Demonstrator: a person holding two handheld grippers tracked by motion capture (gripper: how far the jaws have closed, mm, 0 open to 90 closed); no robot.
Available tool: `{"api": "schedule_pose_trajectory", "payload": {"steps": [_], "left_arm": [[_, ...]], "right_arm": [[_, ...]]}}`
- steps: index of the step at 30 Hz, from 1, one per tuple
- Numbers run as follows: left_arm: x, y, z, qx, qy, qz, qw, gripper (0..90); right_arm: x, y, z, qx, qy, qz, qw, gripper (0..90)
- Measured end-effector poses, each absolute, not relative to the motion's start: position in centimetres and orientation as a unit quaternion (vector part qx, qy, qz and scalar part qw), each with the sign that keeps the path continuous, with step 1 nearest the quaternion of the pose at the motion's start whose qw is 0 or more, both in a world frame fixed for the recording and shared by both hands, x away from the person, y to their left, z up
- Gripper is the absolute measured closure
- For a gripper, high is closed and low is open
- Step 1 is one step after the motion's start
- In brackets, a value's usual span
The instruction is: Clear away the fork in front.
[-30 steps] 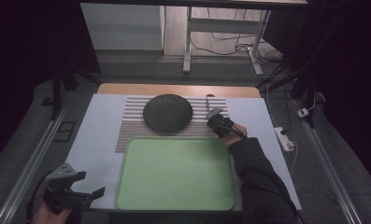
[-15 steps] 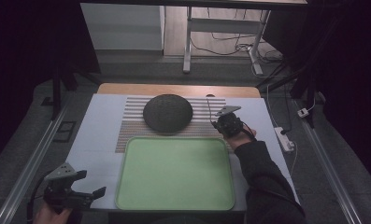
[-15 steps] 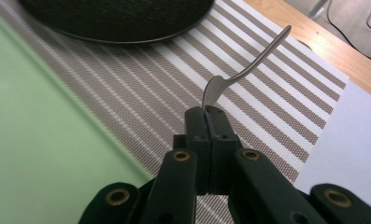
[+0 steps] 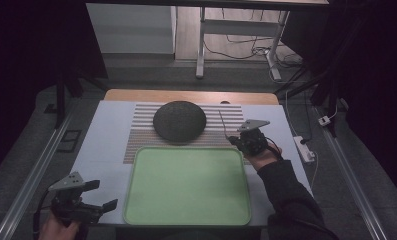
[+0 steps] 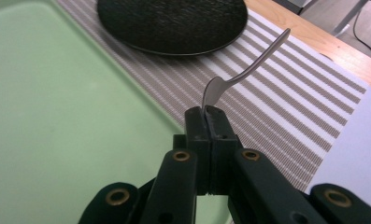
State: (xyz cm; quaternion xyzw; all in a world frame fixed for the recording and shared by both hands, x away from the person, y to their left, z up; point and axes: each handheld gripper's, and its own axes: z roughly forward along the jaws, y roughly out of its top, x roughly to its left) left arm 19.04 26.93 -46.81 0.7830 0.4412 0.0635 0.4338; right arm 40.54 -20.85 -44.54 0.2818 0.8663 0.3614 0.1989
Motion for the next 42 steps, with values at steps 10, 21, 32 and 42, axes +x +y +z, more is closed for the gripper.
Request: {"api": "schedule_pose_trajectory", "payload": {"steps": [10, 21, 32, 42], "left_arm": [[20.2, 26.0, -46.7, 0.798, 0.399, 0.038, 0.450, 0.0], [21.2, 24.3, -46.7, 0.813, 0.399, 0.046, 0.422, 0.0], [22.9, 22.6, -46.9, 0.830, 0.370, 0.025, 0.417, 0.0], [24.5, 20.6, -47.0, 0.845, 0.349, 0.023, 0.405, 0.0]], "right_arm": [[37.3, -21.4, -43.7, 0.267, 0.865, 0.385, 0.176, 90.0], [34.5, -21.3, -43.3, 0.244, 0.869, 0.404, 0.149, 90.0], [32.1, -20.7, -43.2, 0.218, 0.875, 0.418, 0.113, 90.0], [29.8, -19.9, -43.2, 0.187, 0.879, 0.433, 0.076, 90.0]]}}
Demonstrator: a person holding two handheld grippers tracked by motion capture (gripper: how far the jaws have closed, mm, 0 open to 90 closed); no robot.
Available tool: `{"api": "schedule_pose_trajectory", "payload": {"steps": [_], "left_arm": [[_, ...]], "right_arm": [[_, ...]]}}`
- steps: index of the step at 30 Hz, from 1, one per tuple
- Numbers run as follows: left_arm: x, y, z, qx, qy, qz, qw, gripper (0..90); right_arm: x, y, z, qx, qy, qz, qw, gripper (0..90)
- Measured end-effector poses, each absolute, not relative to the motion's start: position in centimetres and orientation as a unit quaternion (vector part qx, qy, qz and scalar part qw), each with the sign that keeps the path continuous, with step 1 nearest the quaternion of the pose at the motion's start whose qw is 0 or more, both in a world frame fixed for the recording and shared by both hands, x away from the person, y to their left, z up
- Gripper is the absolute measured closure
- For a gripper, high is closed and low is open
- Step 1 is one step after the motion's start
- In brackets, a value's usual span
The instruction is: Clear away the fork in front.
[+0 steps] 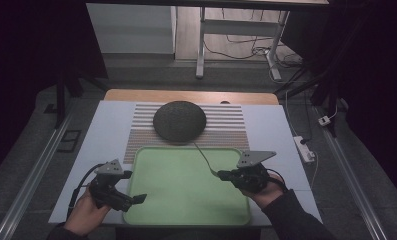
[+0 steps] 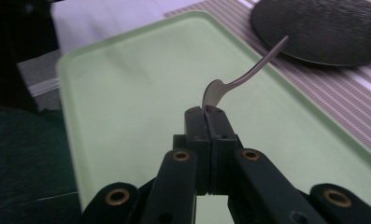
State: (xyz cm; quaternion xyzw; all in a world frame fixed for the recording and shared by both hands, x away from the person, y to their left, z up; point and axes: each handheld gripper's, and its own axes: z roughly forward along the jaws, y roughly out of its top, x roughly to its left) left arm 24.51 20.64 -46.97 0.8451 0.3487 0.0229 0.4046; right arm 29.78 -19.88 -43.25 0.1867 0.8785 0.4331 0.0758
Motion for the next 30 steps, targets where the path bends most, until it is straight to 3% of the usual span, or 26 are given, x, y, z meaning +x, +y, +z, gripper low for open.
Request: {"api": "schedule_pose_trajectory", "payload": {"steps": [3, 17, 30], "left_arm": [[25.3, 20.1, -47.1, 0.850, 0.335, 0.000, 0.406, 0.0], [27.9, 18.0, -47.0, 0.860, 0.280, -0.007, 0.426, 0.0], [29.6, 15.0, -46.7, 0.905, 0.221, 0.016, 0.363, 0.0]], "right_arm": [[29.3, -19.7, -43.3, 0.176, 0.880, 0.437, 0.062, 90.0], [27.5, -18.6, -43.8, 0.125, 0.885, 0.449, 0.016, 90.0], [26.2, -17.0, -43.9, 0.076, 0.887, 0.454, -0.021, 90.0]]}}
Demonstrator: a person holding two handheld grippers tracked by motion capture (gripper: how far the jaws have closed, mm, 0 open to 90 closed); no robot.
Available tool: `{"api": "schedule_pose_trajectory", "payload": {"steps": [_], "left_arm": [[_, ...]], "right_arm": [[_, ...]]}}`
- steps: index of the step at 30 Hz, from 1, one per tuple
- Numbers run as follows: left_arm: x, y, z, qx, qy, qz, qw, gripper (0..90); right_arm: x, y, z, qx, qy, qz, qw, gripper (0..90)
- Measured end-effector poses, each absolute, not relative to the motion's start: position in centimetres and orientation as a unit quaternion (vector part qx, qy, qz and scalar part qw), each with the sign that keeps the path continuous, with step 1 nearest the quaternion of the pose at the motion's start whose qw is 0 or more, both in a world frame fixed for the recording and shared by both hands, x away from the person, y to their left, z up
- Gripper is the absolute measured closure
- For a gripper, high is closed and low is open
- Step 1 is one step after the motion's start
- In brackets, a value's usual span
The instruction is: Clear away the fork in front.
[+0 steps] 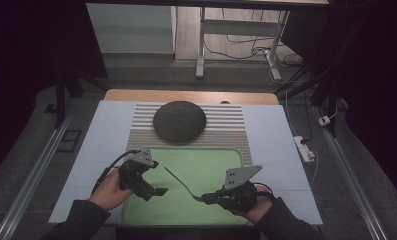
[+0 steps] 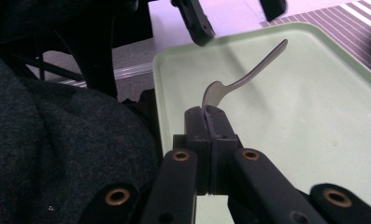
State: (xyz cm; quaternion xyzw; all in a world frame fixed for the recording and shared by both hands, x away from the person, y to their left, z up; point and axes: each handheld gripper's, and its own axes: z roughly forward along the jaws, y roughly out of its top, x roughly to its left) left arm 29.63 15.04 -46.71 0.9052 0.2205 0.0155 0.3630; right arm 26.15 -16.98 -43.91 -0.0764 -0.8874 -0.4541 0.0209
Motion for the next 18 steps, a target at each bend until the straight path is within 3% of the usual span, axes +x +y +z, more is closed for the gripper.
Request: {"api": "schedule_pose_trajectory", "payload": {"steps": [11, 18], "left_arm": [[30.8, 12.7, -46.2, 0.932, 0.124, 0.010, 0.341, 1.7], [31.0, 11.5, -46.0, 0.946, 0.056, 0.009, 0.318, 19.9]], "right_arm": [[25.9, -16.6, -43.8, -0.051, -0.888, -0.456, 0.036, 90.0], [25.9, -16.6, -43.5, -0.048, -0.887, -0.457, 0.045, 90.0]]}}
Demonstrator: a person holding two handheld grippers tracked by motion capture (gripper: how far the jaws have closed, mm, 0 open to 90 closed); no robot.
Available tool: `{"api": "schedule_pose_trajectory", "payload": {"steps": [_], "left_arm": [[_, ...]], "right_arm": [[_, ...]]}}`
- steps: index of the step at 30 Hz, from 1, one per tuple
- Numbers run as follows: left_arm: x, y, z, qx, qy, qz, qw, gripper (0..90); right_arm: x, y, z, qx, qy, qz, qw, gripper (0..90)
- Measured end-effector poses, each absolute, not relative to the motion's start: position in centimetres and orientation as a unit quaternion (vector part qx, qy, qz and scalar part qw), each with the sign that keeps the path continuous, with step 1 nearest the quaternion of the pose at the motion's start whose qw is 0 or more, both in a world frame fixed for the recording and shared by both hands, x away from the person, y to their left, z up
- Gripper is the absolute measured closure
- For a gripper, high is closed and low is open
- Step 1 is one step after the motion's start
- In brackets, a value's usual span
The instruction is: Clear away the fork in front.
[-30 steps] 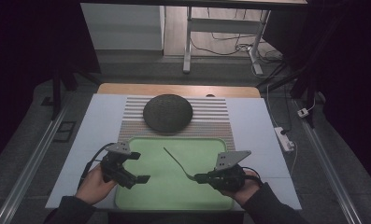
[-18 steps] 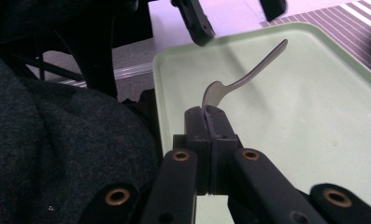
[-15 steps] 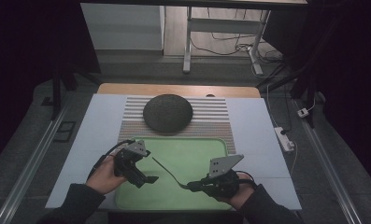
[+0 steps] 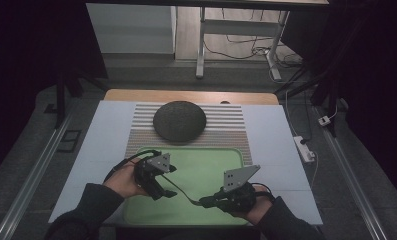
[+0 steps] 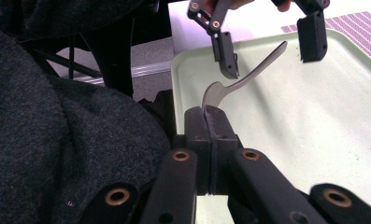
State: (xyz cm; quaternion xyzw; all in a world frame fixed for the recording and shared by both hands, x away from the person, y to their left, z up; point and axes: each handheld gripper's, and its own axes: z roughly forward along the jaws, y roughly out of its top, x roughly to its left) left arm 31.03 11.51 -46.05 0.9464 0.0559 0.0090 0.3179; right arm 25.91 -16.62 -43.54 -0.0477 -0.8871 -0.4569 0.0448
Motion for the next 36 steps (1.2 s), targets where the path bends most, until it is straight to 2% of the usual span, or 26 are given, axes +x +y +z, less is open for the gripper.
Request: {"api": "schedule_pose_trajectory", "payload": {"steps": [5, 11, 12, 26, 36], "left_arm": [[31.1, 11.2, -45.9, 0.951, 0.030, 0.012, 0.307, 36.4], [30.8, 11.1, -45.7, 0.954, -0.011, 0.019, 0.300, 47.8], [30.8, 11.0, -45.8, 0.954, -0.015, 0.017, 0.301, 52.4], [30.6, 10.6, -46.1, 0.955, -0.082, 0.004, 0.286, 72.8], [30.3, 10.4, -46.3, 0.951, -0.135, 0.024, 0.276, 78.4]], "right_arm": [[25.9, -16.6, -43.5, -0.044, -0.888, -0.454, 0.050, 90.0], [25.8, -16.5, -43.6, -0.036, -0.890, -0.452, 0.055, 90.0], [25.8, -16.4, -43.6, -0.036, -0.889, -0.452, 0.057, 90.0], [25.8, -16.3, -43.6, -0.028, -0.894, -0.443, 0.061, 90.0], [25.9, -16.2, -43.7, -0.024, -0.895, -0.441, 0.067, 90.0]]}}
